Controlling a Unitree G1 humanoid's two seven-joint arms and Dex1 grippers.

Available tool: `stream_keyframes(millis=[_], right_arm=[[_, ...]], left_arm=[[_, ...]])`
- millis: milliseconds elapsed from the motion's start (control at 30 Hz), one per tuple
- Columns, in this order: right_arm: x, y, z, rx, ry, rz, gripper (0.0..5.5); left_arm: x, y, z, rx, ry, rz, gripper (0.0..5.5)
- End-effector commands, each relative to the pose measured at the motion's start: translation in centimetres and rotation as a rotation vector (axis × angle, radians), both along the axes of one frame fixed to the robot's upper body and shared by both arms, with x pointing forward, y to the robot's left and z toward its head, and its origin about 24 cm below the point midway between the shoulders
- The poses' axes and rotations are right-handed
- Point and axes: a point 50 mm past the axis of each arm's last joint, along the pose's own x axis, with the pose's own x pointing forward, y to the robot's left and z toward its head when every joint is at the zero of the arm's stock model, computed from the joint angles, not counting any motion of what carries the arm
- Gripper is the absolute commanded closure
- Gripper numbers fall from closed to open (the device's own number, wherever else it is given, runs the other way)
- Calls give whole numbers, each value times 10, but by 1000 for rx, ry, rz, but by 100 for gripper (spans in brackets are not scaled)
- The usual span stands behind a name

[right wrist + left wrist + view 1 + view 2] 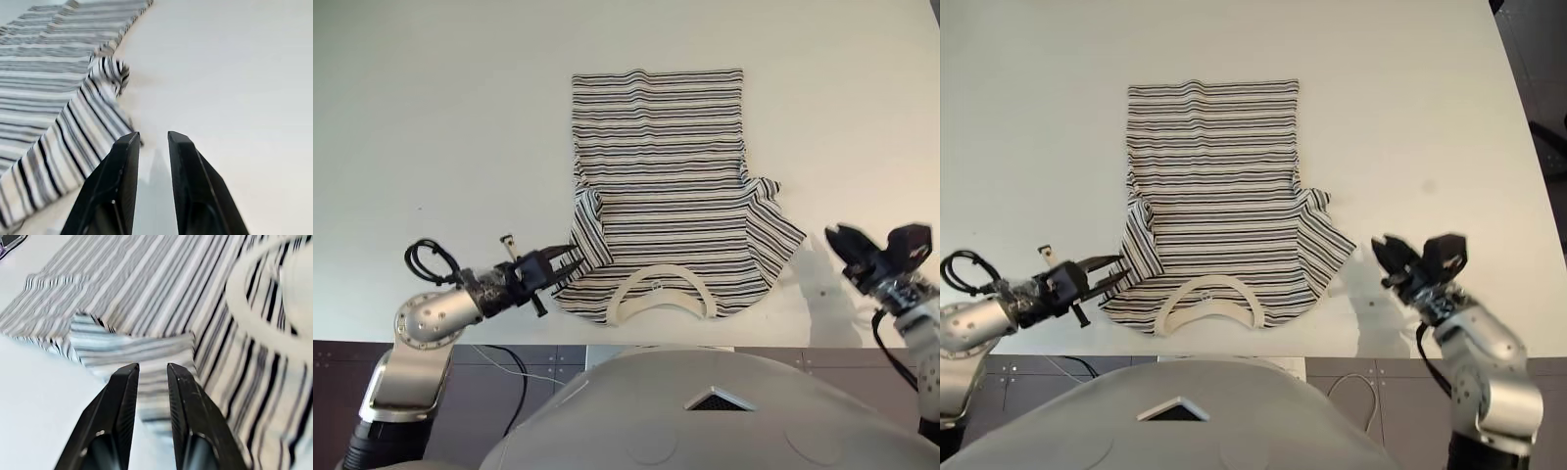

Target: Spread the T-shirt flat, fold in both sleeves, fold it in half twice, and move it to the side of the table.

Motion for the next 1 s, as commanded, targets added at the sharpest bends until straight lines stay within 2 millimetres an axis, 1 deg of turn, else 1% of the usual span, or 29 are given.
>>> stream_keyframes(millis=[33, 167, 267, 367, 600, 667, 733, 767, 833, 900, 1000], right_arm=[[-4, 10, -7, 144, 96, -66, 447], [9, 19, -12, 261, 128, -149, 447], [16, 27, -15, 301, 132, -204, 447], [17, 26, -18, 315, 136, -265, 447], [26, 28, -20, 318, 126, -281, 447], [24, 31, -20, 320, 132, -266, 471], [23, 33, -21, 325, 136, -254, 510], [22, 34, -20, 324, 137, -249, 534], [22, 33, -20, 317, 135, -247, 538], [27, 28, -19, 280, 111, -261, 538], [36, 16, -12, 188, 51, -265, 538]], left_arm=[[-12, 8, -13, 50, -23, 8, 446], [-23, 11, -25, 74, 17, -30, 446], [-36, 20, -35, 116, 90, -71, 446], [-35, 23, -34, 112, 89, -77, 446], [-19, 21, -25, 74, 39, -61, 446], [-15, 19, -22, 59, 22, -53, 443], [-10, 17, -18, 45, 4, -39, 443], [-5, 17, -14, 27, -12, -18, 443], [6, 15, -5, -24, -44, 34, 443], [18, 10, 9, -108, -62, 72, 443], [19, -5, 25, -203, -40, 39, 443]])
